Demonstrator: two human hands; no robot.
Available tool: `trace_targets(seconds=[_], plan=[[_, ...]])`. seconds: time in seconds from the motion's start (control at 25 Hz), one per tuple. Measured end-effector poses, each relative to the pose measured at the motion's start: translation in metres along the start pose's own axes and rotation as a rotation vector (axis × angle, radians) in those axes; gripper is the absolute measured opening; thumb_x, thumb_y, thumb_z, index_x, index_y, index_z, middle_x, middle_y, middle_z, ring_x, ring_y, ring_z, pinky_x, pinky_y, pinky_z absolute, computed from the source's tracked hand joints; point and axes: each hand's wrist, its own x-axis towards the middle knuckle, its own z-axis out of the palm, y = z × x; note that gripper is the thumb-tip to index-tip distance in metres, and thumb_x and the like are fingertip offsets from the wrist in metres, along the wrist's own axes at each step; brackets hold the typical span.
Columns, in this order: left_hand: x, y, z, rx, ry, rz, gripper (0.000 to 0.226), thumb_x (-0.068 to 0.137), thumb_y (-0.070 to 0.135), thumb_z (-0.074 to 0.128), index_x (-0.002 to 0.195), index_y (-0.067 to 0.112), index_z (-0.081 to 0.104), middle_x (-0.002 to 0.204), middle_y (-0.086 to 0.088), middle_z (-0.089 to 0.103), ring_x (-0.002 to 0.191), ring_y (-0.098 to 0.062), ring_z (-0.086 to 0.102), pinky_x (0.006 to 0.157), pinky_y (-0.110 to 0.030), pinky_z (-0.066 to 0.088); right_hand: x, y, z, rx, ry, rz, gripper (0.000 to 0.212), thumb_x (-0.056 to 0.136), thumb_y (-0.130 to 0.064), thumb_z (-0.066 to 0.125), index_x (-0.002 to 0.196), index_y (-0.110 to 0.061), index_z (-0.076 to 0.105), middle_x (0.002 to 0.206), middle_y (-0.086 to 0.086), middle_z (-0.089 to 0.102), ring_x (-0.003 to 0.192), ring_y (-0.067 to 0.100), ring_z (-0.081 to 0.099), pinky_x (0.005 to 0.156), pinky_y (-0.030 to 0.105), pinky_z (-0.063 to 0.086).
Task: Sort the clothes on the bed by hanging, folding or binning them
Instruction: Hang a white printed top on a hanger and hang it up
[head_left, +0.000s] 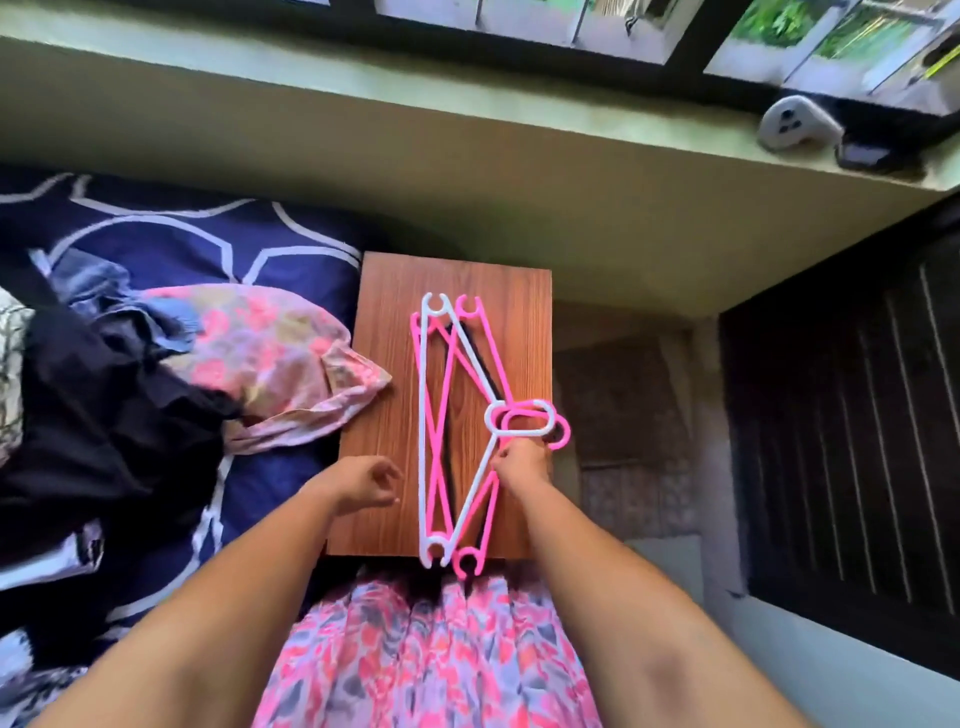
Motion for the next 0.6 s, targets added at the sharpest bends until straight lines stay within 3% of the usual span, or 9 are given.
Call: trace_targets(seconds=[0.16,0.32,0.4,0.48,0.6], plan=[[0.010,-0.020,0.004,-0.036,-0.035,0.001,0.035,0.078,0.025,0.077,0.110,0.018,0.066,0.100,0.001,0.069,0.083,-0.009,0.059,0.082,-0.021,0.046,0.015,-0.012,0.029,0.162,-0.049,0.161,0.030,0.088,-0.022,0.066,0.107,0.001,0.067,0.106,0.017,0.068,0.099,0.032,0.065,0.077,0.030,0.049],[0.009,-0.032,0.002,-0.055,-0.047,-0.004,0.032,0.076,0.024,0.078,0.106,0.022,0.067,0.088,0.008,0.066,0.078,-0.006,0.059,0.080,-0.020,0.046,0.017,-0.018,0.043,0.264,-0.041,0.295,0.030,0.091,-0.015,0.062,0.115,0.002,0.062,0.111,0.017,0.066,0.101,0.033,0.064,0.068,0.028,0.044],[0.002,-0.033,-0.006,-0.037,-0.050,0.008,0.029,0.076,0.024,0.078,0.103,0.025,0.067,0.084,0.013,0.062,0.077,-0.005,0.058,0.081,-0.021,0.046,0.014,-0.021,0.039,0.302,-0.052,0.311,0.030,0.090,-0.014,0.062,0.115,0.003,0.062,0.107,0.019,0.066,0.092,0.034,0.066,0.069,0.029,0.051],[-0.005,-0.032,-0.018,0.007,-0.065,0.027,0.029,0.077,0.024,0.076,0.104,0.026,0.067,0.083,0.013,0.061,0.081,-0.007,0.058,0.083,-0.024,0.047,0.006,-0.028,0.026,0.347,-0.088,0.323,0.029,0.086,-0.013,0.067,0.109,0.003,0.064,0.097,0.019,0.066,0.071,0.031,0.065,0.064,0.037,0.058],[-0.019,-0.027,-0.035,0.088,-0.057,0.057,0.034,0.079,0.025,0.073,0.112,0.024,0.066,0.090,0.009,0.061,0.086,-0.007,0.056,0.080,-0.022,0.044,-0.007,-0.041,-0.002,0.165,-0.099,0.218,0.029,0.089,-0.024,0.066,0.107,-0.001,0.065,0.098,0.016,0.067,0.073,0.027,0.063,0.051,0.027,0.047]])
